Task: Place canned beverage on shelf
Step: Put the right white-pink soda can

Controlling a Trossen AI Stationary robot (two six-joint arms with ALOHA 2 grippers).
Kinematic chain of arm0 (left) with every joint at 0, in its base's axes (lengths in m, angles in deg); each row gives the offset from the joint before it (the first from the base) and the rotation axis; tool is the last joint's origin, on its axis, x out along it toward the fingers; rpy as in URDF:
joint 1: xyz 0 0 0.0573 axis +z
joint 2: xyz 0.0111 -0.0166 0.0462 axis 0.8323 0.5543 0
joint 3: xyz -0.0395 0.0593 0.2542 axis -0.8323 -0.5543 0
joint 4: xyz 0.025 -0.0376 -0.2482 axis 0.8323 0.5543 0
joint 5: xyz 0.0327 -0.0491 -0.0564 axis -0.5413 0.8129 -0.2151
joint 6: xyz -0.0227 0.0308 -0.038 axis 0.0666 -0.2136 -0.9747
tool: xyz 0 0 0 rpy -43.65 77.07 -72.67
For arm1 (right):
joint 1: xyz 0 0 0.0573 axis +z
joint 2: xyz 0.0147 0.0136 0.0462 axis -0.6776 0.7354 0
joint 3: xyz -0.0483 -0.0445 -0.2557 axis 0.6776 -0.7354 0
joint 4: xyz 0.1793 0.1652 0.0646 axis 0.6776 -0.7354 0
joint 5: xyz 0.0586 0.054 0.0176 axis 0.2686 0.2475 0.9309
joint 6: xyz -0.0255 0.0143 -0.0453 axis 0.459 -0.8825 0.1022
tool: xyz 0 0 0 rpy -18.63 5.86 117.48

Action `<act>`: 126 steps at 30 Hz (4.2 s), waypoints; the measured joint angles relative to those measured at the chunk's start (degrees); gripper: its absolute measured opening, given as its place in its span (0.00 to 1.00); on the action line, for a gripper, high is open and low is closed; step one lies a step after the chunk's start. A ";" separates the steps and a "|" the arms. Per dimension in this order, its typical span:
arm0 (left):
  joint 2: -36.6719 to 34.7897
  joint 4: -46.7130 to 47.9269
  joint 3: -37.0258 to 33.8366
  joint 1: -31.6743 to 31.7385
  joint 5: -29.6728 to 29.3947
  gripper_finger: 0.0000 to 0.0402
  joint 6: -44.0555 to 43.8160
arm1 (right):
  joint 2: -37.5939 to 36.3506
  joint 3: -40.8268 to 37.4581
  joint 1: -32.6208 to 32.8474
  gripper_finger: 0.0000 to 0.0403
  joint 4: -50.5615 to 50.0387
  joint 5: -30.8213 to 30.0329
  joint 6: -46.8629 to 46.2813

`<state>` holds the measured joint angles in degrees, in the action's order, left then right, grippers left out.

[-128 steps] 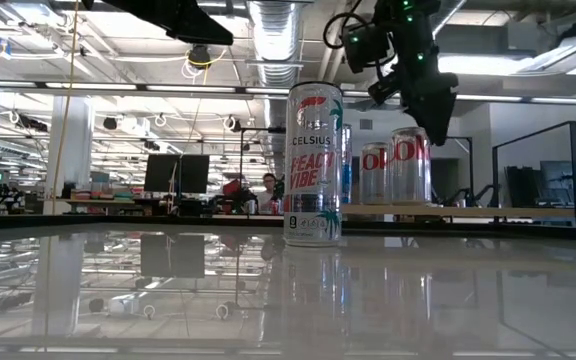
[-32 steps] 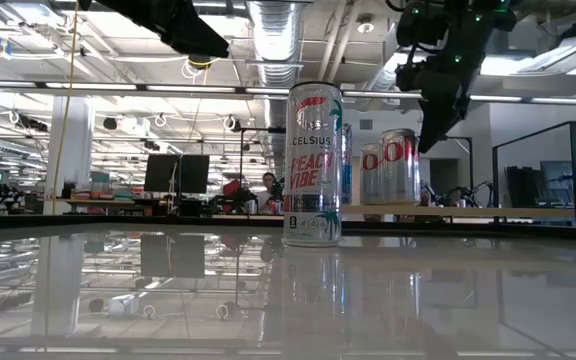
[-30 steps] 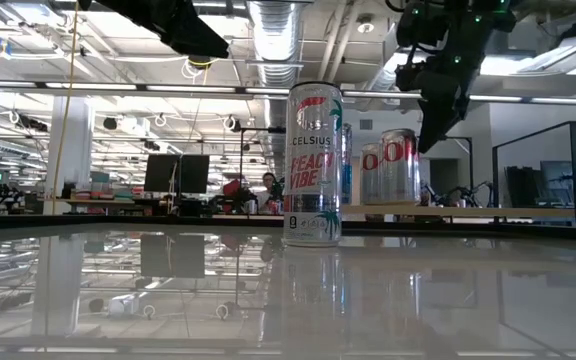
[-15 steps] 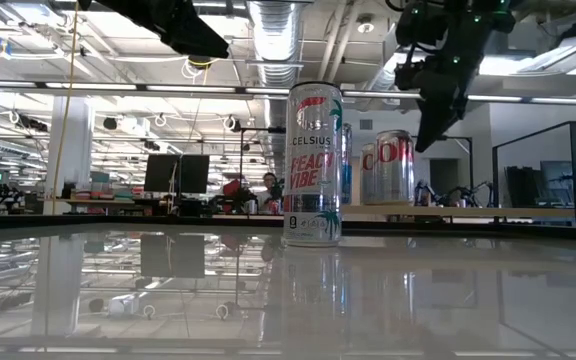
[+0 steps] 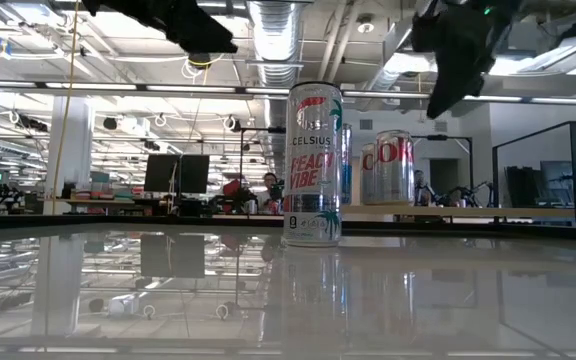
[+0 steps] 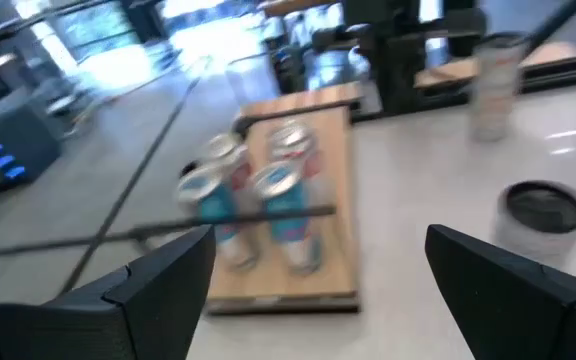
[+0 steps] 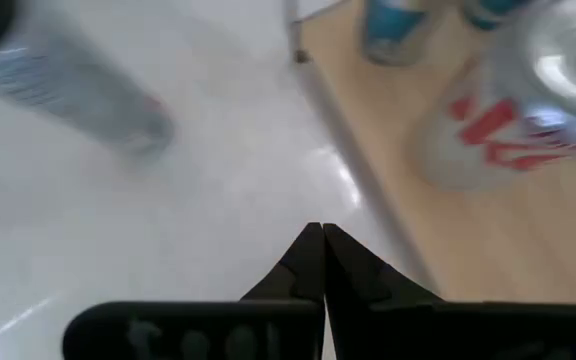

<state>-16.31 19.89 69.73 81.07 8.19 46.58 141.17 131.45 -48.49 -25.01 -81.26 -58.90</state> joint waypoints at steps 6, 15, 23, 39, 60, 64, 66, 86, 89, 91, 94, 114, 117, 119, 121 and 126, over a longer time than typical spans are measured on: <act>3.74 -1.94 0.04 -1.15 6.59 0.86 -1.44 | -0.68 0.00 10.43 0.06 0.17 -7.49 -5.81; 9.80 -3.35 0.02 -8.49 10.08 0.86 -4.14 | -0.67 0.00 18.59 0.06 0.34 -19.56 -7.33; 15.93 -7.51 0.02 -21.07 -0.83 0.86 -5.99 | -0.66 0.00 17.67 0.06 -0.10 -11.98 -4.07; 30.65 -32.01 0.00 -29.03 -8.81 0.86 -12.30 | -0.66 0.00 21.30 0.08 -1.74 -9.68 -3.87; 34.73 -29.19 -0.02 -25.03 -8.00 0.86 -13.79 | -0.66 0.00 22.56 0.08 -1.35 -10.45 -2.27; 34.73 -28.73 -0.02 -24.94 -7.60 0.86 -13.40 | -0.66 0.00 22.56 0.08 -1.18 -10.47 -2.30; 34.73 -27.81 -0.02 -24.94 -7.18 0.86 -13.31 | -0.64 0.00 22.56 0.08 -0.60 -10.49 -2.30; 34.73 -16.10 -0.02 -24.90 -8.16 0.86 -12.09 | -0.62 0.00 21.75 0.08 3.83 -10.60 -0.88; 34.73 -14.35 -0.02 -24.90 -8.14 0.86 -12.30 | -0.60 0.00 21.43 0.08 4.27 -10.60 -0.85; 34.73 -12.82 -0.02 -24.90 -8.14 0.86 -12.33 | -0.08 0.00 21.42 0.08 5.30 -10.61 -0.84; 34.73 -11.07 -0.02 -24.90 -8.14 0.84 -12.37 | 0.66 -0.07 21.40 0.08 6.65 -10.56 0.06; 36.00 -12.41 -0.04 -24.90 -7.46 0.02 -13.05 | 7.33 -6.78 23.06 0.04 24.95 -7.23 7.10; 36.90 -14.63 0.07 -24.90 -6.02 0.02 -13.14 | 6.71 -10.02 23.14 0.07 28.97 -6.96 6.22; 37.51 -14.93 -0.09 -24.90 -4.58 0.00 -13.21 | 6.73 -11.45 23.54 0.07 30.75 -6.93 5.23; 38.48 -16.96 0.28 -24.94 -3.51 0.00 -13.95 | 6.81 -12.52 24.24 0.07 31.10 -7.00 4.89; 40.08 -17.85 0.23 -25.08 -3.04 0.00 -15.62 | 6.59 -12.67 26.49 0.04 32.53 -7.18 6.02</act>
<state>23.77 2.04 69.96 55.99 5.15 30.96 147.76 118.78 -22.00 7.52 -88.44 -52.89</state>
